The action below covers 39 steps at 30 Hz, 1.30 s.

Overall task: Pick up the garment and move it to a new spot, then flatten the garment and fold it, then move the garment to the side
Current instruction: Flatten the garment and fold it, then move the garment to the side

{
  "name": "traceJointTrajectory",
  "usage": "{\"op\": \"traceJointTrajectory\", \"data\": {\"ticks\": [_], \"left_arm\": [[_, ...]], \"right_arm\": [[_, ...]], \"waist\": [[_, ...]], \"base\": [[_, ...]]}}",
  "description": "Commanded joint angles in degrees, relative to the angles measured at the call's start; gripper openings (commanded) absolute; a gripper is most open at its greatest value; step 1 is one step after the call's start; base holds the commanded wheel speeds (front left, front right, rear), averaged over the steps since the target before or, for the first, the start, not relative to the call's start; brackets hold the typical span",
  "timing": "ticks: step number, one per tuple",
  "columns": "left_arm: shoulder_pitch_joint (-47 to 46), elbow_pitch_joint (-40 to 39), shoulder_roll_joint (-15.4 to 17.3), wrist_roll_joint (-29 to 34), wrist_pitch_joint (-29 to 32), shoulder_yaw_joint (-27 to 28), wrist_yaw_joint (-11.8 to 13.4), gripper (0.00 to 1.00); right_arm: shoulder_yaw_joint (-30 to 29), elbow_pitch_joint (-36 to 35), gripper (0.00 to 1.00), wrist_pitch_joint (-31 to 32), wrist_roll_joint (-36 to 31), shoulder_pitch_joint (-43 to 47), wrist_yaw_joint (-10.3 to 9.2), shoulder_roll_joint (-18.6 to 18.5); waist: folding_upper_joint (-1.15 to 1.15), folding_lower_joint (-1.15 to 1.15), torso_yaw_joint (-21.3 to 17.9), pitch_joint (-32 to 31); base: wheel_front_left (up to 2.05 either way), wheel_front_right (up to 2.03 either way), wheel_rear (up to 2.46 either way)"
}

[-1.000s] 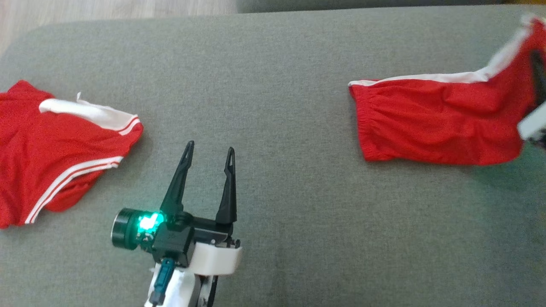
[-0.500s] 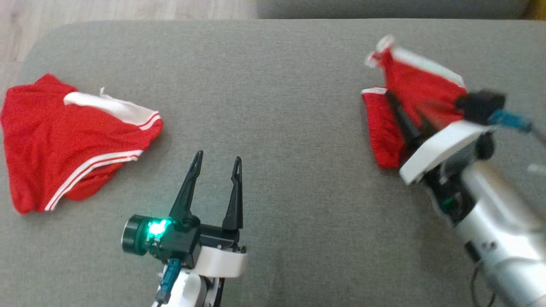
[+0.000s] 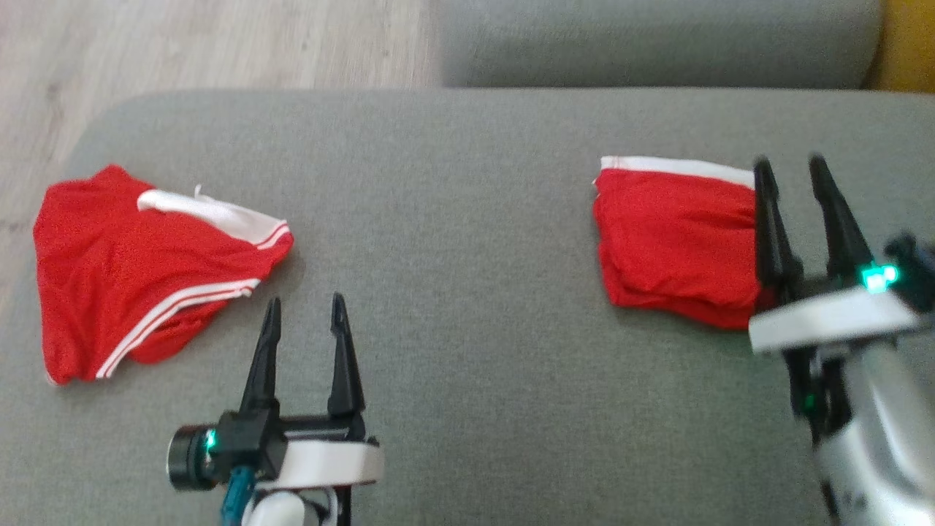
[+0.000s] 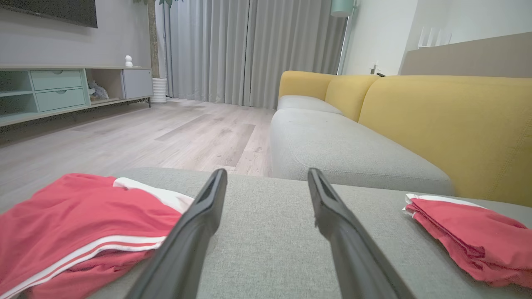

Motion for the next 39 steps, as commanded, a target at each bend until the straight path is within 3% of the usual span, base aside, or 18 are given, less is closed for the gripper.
{"op": "traceJointTrajectory", "data": {"ticks": [1,6,14,22,39], "left_arm": [[-0.5,-1.5,0.1,0.9,-0.3,2.4,-0.5,1.0],[2.5,-2.2,0.2,4.5,-0.3,4.3,-3.3,1.0],[7.1,-1.8,0.3,9.3,-0.3,6.5,-3.8,1.0],[9.6,-0.1,0.2,10.0,-0.3,7.0,-4.7,1.0],[10.5,1.4,0.1,11.3,-0.3,7.6,-5.4,1.0]], "right_arm": [[-0.8,-3.7,1.0,-0.4,-3.2,2.5,-0.04,1.5],[-7.0,-10.3,1.0,-0.4,-14.7,12.9,-0.04,6.3],[-8.6,-13.2,1.0,-0.4,-21.9,23.2,-0.04,8.6],[-8.8,-11.5,1.0,-0.4,-24.9,28.9,-0.04,10.0],[-9.1,-10.5,1.0,-0.4,-26.2,29.0,-0.04,10.7]], "waist": [[0.0,0.01,-0.7,-2.4],[0.0,0.01,-1.3,-5.7],[0.0,0.01,-1.5,-9.4],[0.0,0.01,-1.7,-11.3],[0.0,0.01,-2.5,-11.7]], "base": [[0.0,0.0,0.0],[0.0,0.0,0.0],[0.0,0.0,0.0],[0.0,0.0,0.0],[0.0,0.0,0.0]]}}
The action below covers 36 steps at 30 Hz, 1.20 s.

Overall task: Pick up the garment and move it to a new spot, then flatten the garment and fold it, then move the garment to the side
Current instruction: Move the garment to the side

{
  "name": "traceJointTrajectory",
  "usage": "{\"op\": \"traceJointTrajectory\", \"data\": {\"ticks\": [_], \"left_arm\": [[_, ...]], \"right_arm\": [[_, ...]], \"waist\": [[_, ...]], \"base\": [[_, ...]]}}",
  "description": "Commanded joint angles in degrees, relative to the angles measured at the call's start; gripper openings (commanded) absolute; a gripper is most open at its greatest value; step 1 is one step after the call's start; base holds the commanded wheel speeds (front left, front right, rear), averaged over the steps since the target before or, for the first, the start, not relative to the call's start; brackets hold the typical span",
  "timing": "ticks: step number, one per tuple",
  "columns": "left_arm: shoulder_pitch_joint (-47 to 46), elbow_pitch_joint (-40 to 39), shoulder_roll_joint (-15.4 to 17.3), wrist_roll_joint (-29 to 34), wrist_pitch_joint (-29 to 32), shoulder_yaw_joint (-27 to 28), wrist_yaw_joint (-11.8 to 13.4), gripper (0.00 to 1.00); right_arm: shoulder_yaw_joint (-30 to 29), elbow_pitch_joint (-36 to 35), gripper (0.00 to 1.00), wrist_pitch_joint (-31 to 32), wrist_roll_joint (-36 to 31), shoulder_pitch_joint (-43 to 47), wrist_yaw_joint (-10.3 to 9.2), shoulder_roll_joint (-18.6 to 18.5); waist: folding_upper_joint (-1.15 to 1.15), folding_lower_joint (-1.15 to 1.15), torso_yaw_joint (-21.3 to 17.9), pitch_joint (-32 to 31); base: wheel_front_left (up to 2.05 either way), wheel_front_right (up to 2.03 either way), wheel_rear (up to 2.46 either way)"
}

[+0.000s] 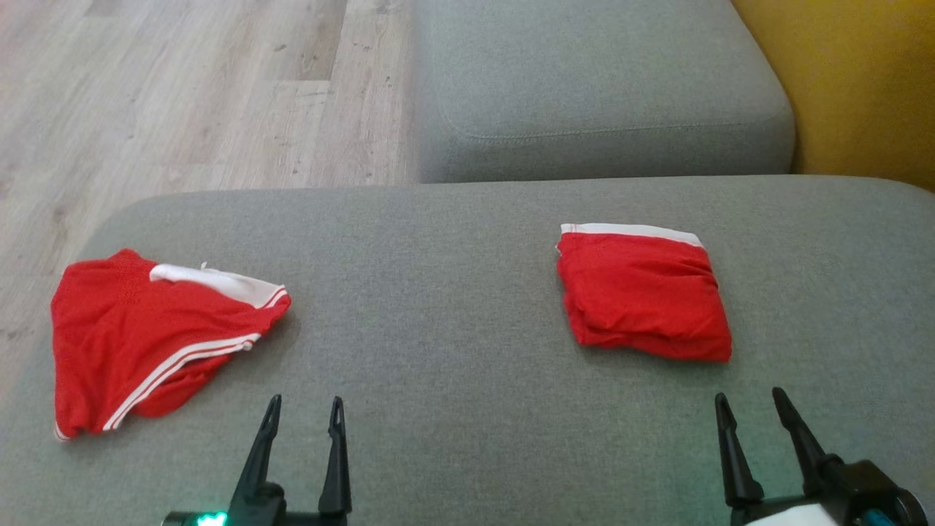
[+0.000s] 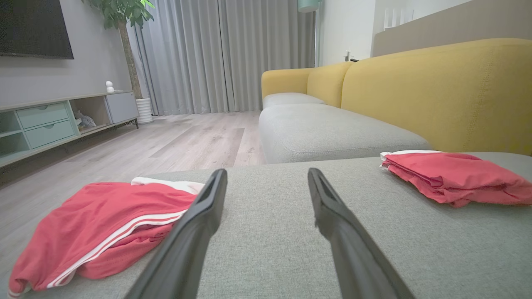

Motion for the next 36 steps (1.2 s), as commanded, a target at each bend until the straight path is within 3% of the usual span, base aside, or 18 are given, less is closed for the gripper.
{"op": "traceJointTrajectory", "data": {"ticks": [1,11,20,28,36], "left_arm": [[-1.3,-1.6,-0.1,0.5,-0.3,2.0,0.4,1.0],[-1.5,-0.9,-0.1,2.0,-0.3,1.0,0.9,1.0],[-3.7,-5.5,-0.2,1.1,-0.3,-0.9,1.8,1.0],[-8.7,-8.7,-0.2,1.0,-0.3,-4.8,2.0,1.0],[-12.8,-8.1,-0.2,0.9,-0.3,-7.6,2.4,1.0]], "right_arm": [[1.6,-1.4,1.0,-0.4,-0.6,-2.1,-0.04,-0.5],[1.5,0.8,1.0,-0.4,-0.9,-3.1,-0.04,-0.5],[-0.2,10.7,1.0,-0.1,1.8,-13.4,-0.04,-0.7],[-0.2,21.7,1.0,11.2,6.1,-30.9,-0.04,-6.7],[1.0,33.3,1.0,16.7,9.7,-40.6,-0.04,-11.7]], "waist": [[0.0,0.0,-0.1,-0.2],[0.0,0.0,-0.1,0.8],[0.0,0.0,0.5,6.0],[0.0,0.0,1.6,14.1],[0.0,0.0,2.9,19.4]], "base": [[0.0,0.0,0.0],[0.0,0.0,0.0],[0.0,0.0,0.0],[0.0,0.0,0.0],[0.0,0.0,0.0]]}}
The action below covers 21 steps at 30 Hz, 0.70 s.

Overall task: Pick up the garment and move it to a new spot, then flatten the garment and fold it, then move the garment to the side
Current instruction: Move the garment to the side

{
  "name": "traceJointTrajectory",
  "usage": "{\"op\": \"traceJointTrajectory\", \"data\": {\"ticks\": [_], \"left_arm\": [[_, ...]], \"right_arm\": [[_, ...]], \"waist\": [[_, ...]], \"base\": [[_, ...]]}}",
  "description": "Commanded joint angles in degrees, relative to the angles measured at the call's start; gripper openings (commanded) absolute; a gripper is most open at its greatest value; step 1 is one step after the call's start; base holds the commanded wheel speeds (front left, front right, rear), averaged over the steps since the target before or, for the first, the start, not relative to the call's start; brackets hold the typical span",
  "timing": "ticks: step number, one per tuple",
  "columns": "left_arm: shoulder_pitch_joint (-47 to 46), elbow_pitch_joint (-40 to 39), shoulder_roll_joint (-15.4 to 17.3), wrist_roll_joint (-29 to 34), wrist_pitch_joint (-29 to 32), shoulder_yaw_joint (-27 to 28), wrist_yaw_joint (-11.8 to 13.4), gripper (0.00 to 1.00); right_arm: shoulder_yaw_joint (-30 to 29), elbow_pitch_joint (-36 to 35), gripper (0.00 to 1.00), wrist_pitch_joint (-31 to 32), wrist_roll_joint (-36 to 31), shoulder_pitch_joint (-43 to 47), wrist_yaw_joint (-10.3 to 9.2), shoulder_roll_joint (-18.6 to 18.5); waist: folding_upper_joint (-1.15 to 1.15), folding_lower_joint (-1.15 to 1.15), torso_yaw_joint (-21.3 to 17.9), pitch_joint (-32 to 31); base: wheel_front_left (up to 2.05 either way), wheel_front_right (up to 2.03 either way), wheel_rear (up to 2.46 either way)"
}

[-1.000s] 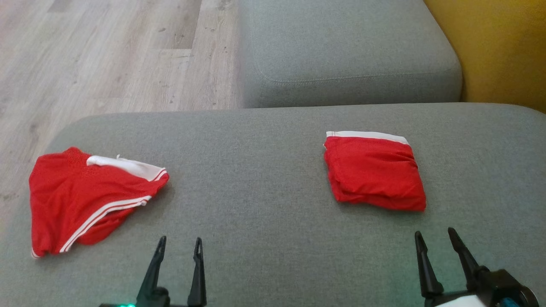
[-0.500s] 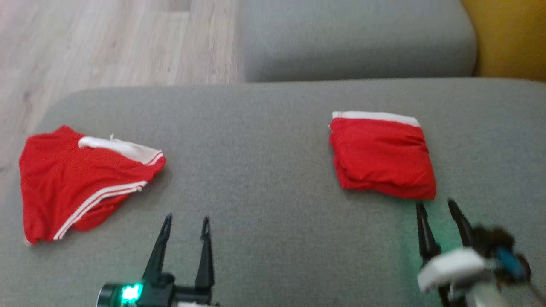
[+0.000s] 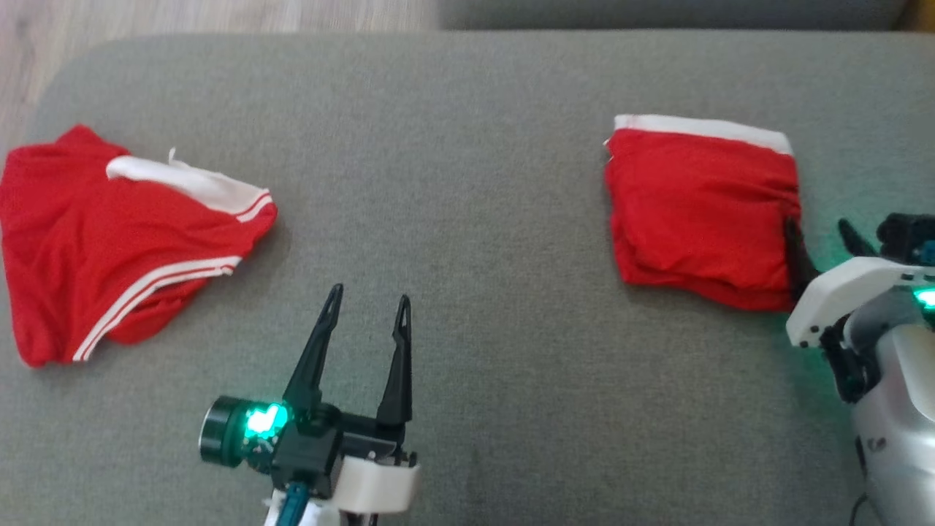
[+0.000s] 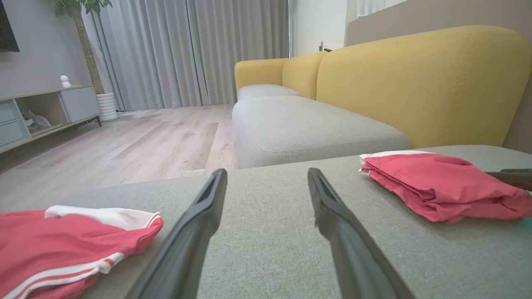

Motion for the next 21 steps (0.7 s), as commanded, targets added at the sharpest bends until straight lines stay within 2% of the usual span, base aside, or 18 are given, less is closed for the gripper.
{"op": "traceJointTrajectory", "data": {"ticks": [1,2,3,4,5,12,21], "left_arm": [[-2.4,-1.5,-0.1,-0.4,-0.3,1.2,0.6,1.0],[-2.7,-1.5,-0.1,-0.5,-0.3,1.1,0.7,1.0],[-2.7,-1.5,-0.1,-0.5,-0.3,1.1,0.7,1.0],[-2.9,-1.6,-0.1,-0.5,-0.3,1.1,0.8,1.0],[-3.1,-1.6,-0.1,-0.6,-0.3,1.2,1.0,1.0],[-4.6,-2.1,-0.1,-0.4,-0.3,1.5,1.0,1.0],[-10.8,-3.2,0.9,2.1,-0.3,0.7,-1.4,1.0]], "right_arm": [[2.6,0.7,0.9,1.1,1.2,-1.8,-0.04,-0.5],[3.5,1.6,0.59,1.6,2.3,-2.3,-0.04,-0.3],[3.5,1.6,0.59,1.6,2.3,-2.3,-0.04,-0.3],[4.6,2.2,0.35,1.7,3.6,-2.6,-0.04,0.0],[5.9,2.4,0.0,1.6,4.9,-2.9,-0.04,0.1],[12.9,0.5,0.0,-1.1,9.2,-6.1,-0.04,-5.4],[14.1,-3.7,0.0,3.5,10.2,-11.9,-0.04,-21.4]], "waist": [[0.0,-0.02,0.7,2.0],[0.0,-0.02,0.7,2.5],[0.0,-0.02,0.7,2.5],[0.0,-0.02,0.6,2.8],[0.0,-0.02,0.4,3.2],[0.0,-0.02,-3.5,7.2],[0.0,-0.02,-9.4,16.8]], "base": [[0.0,0.0,0.0],[0.0,0.0,0.0],[0.0,0.0,0.0],[0.0,0.0,0.0],[0.0,0.0,0.0],[0.0,0.0,0.0],[0.0,0.0,0.0]]}}
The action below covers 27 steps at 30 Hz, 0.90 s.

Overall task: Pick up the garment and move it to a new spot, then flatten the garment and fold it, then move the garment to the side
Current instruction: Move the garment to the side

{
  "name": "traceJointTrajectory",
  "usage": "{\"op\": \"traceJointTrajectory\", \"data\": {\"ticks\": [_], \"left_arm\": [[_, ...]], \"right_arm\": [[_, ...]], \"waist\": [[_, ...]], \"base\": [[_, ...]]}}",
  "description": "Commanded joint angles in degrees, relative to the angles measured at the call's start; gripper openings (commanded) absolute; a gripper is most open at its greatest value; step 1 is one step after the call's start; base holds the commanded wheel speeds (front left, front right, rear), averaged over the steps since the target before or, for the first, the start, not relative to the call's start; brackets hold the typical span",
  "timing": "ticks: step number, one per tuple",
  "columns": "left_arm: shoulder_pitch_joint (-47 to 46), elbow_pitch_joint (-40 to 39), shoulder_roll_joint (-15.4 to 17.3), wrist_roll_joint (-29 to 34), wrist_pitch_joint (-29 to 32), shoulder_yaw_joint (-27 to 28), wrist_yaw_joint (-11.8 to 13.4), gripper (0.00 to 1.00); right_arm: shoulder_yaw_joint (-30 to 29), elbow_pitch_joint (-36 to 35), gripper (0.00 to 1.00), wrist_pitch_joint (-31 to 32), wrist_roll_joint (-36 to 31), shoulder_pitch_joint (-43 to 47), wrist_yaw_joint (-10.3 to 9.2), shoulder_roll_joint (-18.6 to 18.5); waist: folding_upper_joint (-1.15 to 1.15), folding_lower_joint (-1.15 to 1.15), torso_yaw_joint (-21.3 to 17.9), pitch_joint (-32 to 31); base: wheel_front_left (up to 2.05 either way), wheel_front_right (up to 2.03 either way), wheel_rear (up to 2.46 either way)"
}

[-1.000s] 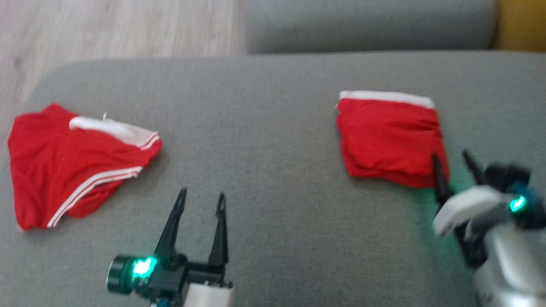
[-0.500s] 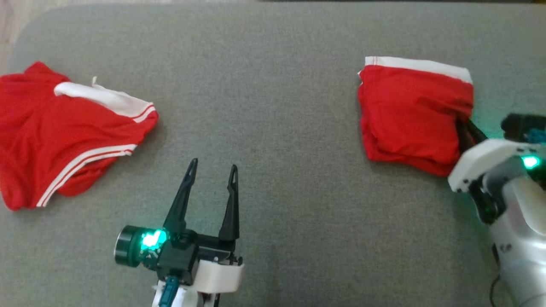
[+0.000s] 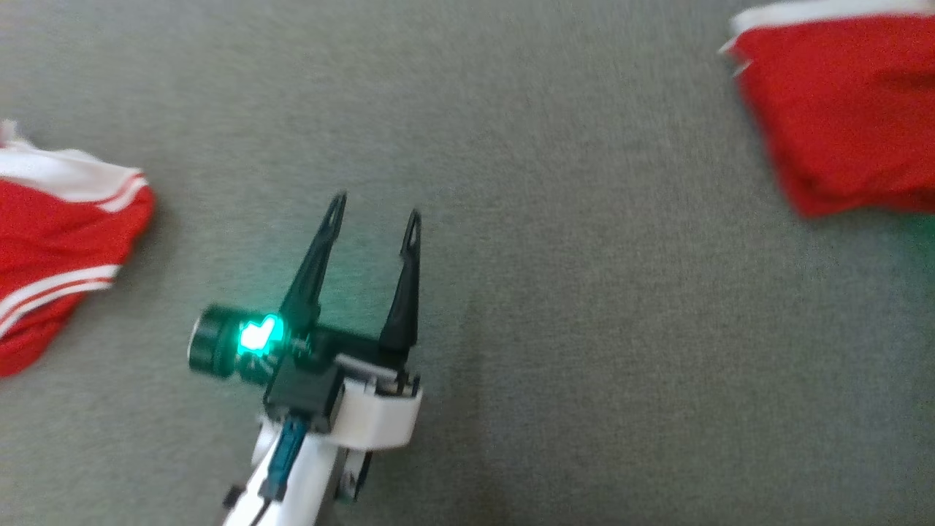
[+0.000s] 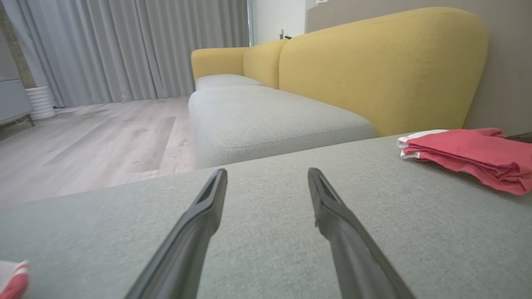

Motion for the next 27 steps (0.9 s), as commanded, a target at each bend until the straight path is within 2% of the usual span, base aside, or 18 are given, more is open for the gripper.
{"op": "traceJointTrajectory", "data": {"ticks": [1,8,15,16,17,22,25,26,27], "left_arm": [[-2.0,-2.1,0.7,0.5,-0.3,1.0,-0.3,1.0],[-7.7,-2.4,1.0,1.4,-0.3,-0.3,-1.2,1.0],[-9.4,-2.1,1.2,0.9,-0.3,-1.1,-1.1,1.0],[-9.4,-2.0,1.3,0.9,-0.3,-1.1,-1.0,1.0],[-9.4,-1.9,1.4,0.8,-0.3,-1.1,-1.0,1.0],[-9.4,-1.2,1.5,0.3,-0.3,-1.0,-0.5,1.0],[-8.9,-0.8,1.3,-0.1,-0.3,-1.1,-0.2,1.0],[-8.1,-0.4,1.2,-0.5,-0.3,-0.7,0.5,1.0],[-8.1,-0.4,1.2,-0.5,-0.3,-0.7,0.5,1.0]], "right_arm": [[0.0,-1.8,0.0,0.3,0.3,-0.7,-0.05,-3.3],[-6.3,-0.8,0.0,1.2,-1.4,-3.3,-0.05,-12.9],[-14.6,1.3,0.0,-1.4,-9.1,-4.9,-0.05,-15.6],[-16.0,1.6,0.23,-1.9,-11.1,-5.1,-0.05,-15.6],[-17.6,1.9,0.99,-2.6,-13.3,-5.3,-0.05,-15.4],[-23.7,-0.1,1.0,-7.4,-24.0,-5.4,-0.05,-9.8],[-26.4,-2.9,1.0,-10.4,-28.2,-4.8,-0.05,-3.4],[-26.5,-4.8,1.0,-11.8,-28.4,-3.9,-0.05,1.9],[-26.5,-4.8,1.0,-11.8,-28.4,-3.9,-0.05,1.9]], "waist": [[0.0,-0.01,-2.9,4.6],[0.0,-0.01,-3.6,10.5],[0.0,-0.01,-3.0,12.2],[0.0,-0.01,-2.8,12.2],[0.0,-0.01,-2.8,12.1],[0.0,-0.01,-2.1,10.4],[0.0,-0.01,-1.7,8.4],[0.0,-0.01,-1.6,6.4],[0.0,-0.01,-1.6,6.4]], "base": [[0.0,0.0,0.0],[0.0,0.0,0.0],[0.0,0.0,0.0],[0.0,0.0,0.0],[0.0,0.0,0.0],[0.0,0.0,0.0],[0.0,0.0,0.0],[0.0,0.0,0.0],[0.0,0.0,0.0]]}}
